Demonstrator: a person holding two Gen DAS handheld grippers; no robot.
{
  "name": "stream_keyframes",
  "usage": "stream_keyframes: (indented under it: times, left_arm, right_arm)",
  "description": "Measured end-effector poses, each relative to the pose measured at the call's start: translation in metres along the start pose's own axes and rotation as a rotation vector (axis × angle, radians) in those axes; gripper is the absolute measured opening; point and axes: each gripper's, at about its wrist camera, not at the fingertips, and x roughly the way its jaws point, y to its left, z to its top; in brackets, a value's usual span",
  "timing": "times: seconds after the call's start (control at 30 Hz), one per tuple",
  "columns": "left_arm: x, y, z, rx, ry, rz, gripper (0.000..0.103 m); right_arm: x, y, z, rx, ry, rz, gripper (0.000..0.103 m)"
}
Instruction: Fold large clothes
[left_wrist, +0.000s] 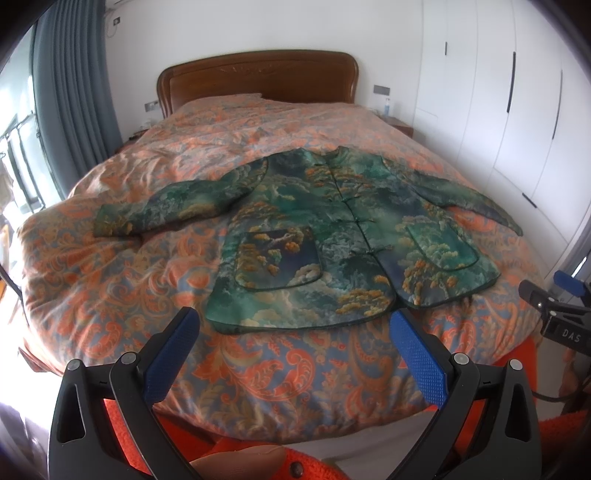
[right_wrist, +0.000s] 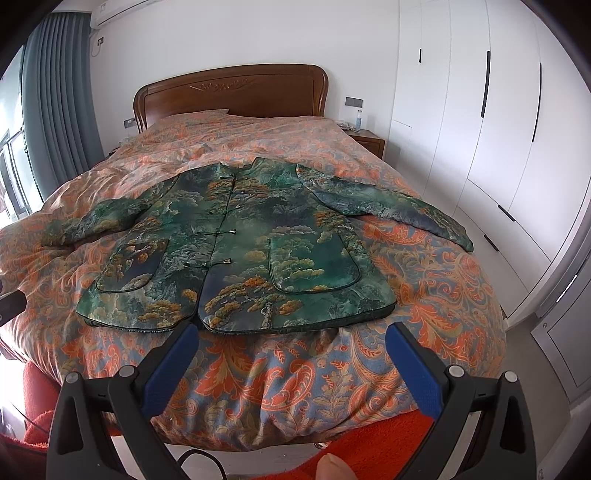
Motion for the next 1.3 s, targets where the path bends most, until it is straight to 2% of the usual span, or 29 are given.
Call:
stream_keyframes:
  times: [1.3]
  left_arm:
    - [-0.0011, -0.0048, -0.0033, 0.010, -0.010, -0.003, 0.103]
  right_arm:
    - [0.0025, 0.0080, -0.0005, -0.012, 0.004, 0.008, 0.103]
